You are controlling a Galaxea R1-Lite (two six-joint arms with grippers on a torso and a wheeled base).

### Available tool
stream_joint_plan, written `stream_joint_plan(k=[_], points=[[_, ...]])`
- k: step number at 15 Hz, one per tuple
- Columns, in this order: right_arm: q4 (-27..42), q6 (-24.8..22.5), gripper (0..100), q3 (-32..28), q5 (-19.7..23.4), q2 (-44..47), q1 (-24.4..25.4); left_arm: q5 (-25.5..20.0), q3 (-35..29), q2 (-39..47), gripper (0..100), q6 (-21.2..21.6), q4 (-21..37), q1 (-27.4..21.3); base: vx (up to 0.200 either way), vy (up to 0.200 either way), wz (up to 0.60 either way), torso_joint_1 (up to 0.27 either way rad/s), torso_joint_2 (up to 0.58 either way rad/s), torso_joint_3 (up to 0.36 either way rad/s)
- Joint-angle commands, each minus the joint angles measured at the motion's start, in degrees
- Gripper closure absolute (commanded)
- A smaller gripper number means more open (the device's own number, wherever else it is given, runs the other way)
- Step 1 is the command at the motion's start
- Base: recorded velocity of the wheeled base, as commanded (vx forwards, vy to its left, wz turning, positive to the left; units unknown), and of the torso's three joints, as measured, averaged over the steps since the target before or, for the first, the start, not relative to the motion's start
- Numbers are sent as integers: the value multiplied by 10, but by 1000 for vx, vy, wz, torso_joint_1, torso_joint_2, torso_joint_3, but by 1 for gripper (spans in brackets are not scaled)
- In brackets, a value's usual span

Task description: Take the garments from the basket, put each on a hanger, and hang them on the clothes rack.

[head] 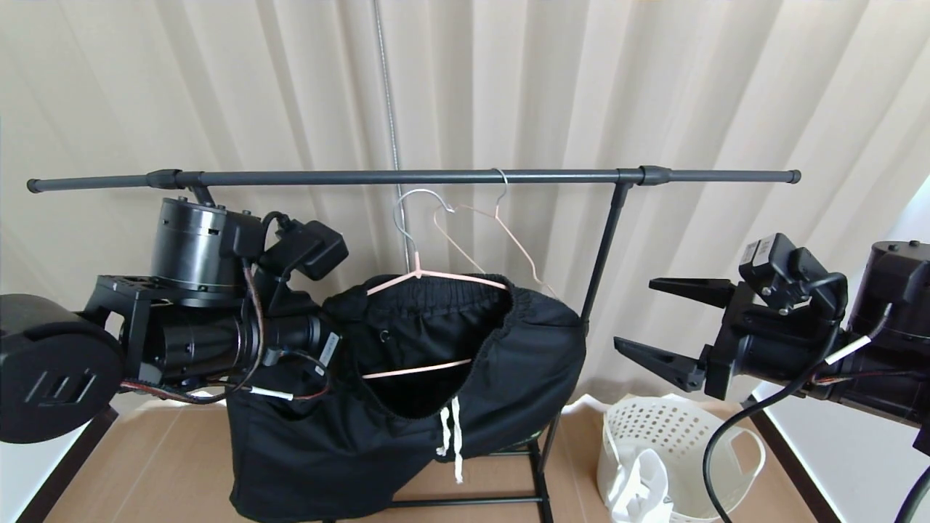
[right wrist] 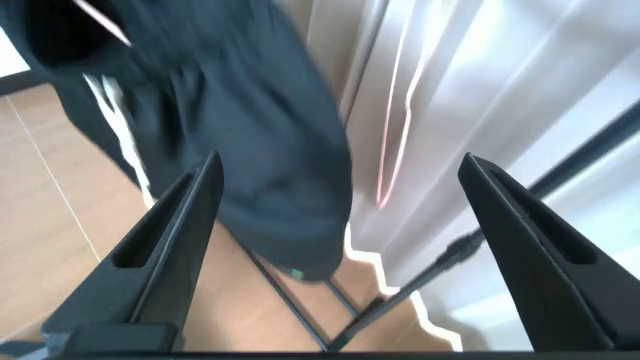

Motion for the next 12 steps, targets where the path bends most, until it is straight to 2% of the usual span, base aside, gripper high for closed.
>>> stream_joint_plan(k=[1, 7, 10, 12], points=[[0, 5, 0, -5, -17, -18, 17, 11, 3, 37, 100, 0, -1, -3, 0, 0, 0, 0, 0, 0], [0, 5, 0, -9, -34, -16, 20, 33, 14, 80, 100, -8, -2, -12, 0, 0, 0, 0, 0, 0], [0, 5, 0, -10, -40, -13, 20, 63, 29, 98, 100, -8, -14, -15, 0, 0, 0, 0, 0, 0], [0, 5, 0, -10, -42, -14, 20, 95, 27, 115, 100, -34, -30, -15, 0, 0, 0, 0, 0, 0]])
